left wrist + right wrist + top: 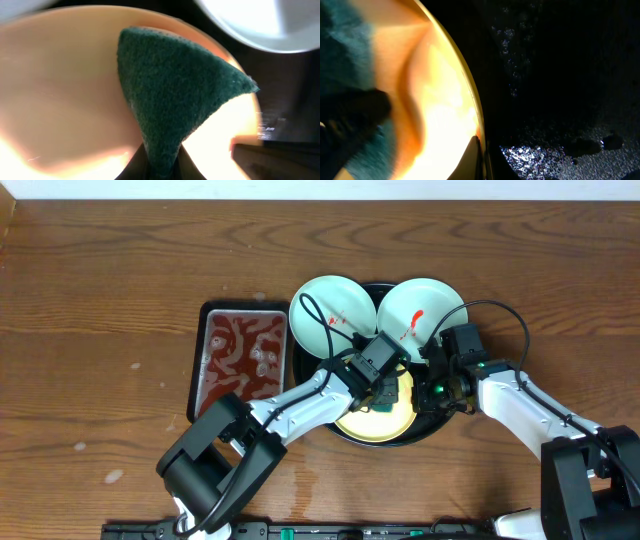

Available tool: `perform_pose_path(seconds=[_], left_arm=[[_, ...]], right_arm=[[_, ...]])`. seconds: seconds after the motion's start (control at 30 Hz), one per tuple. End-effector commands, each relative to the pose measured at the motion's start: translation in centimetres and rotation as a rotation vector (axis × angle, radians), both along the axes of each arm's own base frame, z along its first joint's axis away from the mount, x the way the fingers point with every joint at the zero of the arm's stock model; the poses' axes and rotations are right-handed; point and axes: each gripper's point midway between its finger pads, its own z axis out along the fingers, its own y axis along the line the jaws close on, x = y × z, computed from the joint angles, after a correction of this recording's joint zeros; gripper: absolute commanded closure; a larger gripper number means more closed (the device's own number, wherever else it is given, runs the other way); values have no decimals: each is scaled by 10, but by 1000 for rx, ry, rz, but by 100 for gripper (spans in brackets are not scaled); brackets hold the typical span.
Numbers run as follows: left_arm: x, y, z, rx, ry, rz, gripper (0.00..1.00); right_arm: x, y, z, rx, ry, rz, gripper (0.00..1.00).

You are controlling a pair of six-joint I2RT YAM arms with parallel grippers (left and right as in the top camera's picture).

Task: Clean dirty plates on tray and stack at the side
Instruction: 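Scrub the yellow plate with the sponge while the right gripper holds it, then return the sponge to the soapy tray with the left gripper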

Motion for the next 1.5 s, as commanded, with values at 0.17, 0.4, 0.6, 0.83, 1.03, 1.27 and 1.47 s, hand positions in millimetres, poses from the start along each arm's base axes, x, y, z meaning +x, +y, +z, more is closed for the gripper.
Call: perform_pose_path(seconds=[0.17,0.4,0.6,0.83,1.03,1.27,1.47], left_arm=[[22,49,7,166,-98,-29,93],[26,36,68,47,-212,-43,93],[30,26,58,3,-184,0,93],[12,0,16,-24,-83,-79,93],[5,22,-1,102,-58,-91,93],[0,45,12,224,-105,-202,93],[7,55,64,179,-196,-212,93]], right_arm=[[-10,-1,-8,-33,34,19,99],[-10,-2,-8,-34,36,19,99],[-10,-2,-8,-34,36,19,99],[-11,-2,-8,-34,36,20,99],[-10,-2,-8,-34,35,19,99],[-10,-1,-8,-34,35,19,99],[-10,-2,-8,-34,36,19,99]])
